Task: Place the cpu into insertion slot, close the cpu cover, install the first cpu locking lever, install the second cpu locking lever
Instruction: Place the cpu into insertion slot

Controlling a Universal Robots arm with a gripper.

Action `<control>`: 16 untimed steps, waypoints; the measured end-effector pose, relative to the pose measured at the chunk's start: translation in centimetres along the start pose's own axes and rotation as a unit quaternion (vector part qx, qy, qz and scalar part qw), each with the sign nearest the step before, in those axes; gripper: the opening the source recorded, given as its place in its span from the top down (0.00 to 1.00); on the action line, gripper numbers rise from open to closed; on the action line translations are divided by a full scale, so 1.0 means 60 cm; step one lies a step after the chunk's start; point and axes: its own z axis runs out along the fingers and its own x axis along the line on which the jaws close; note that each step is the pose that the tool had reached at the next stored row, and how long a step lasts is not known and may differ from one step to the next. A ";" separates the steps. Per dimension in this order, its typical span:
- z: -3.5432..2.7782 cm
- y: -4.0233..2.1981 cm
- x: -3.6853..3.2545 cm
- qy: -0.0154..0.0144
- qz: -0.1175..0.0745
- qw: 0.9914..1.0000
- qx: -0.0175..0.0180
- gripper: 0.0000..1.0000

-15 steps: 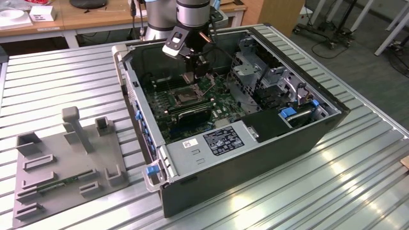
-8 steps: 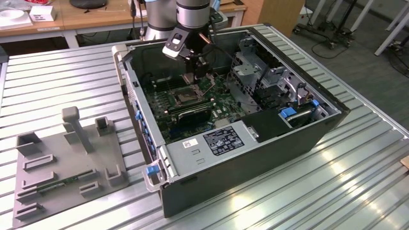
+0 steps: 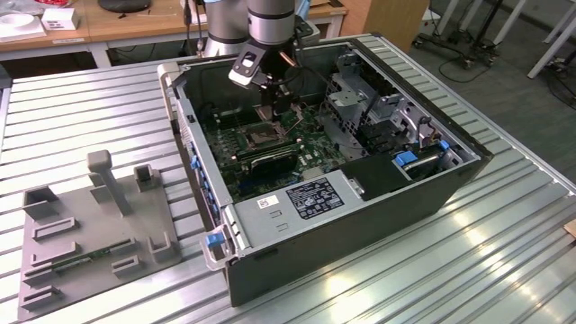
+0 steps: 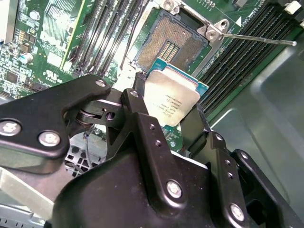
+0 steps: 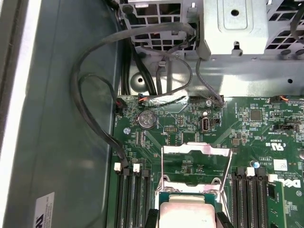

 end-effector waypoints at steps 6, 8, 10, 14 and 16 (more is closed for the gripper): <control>0.011 -0.008 0.000 0.000 0.002 1.000 0.000 0.46; 0.014 -0.010 0.000 0.000 0.003 1.000 0.000 0.46; 0.018 -0.014 0.000 0.000 0.003 1.000 0.000 0.46; 0.019 -0.016 0.000 0.000 0.003 1.000 0.000 0.46; 0.020 -0.016 0.000 0.000 0.003 1.000 0.000 0.46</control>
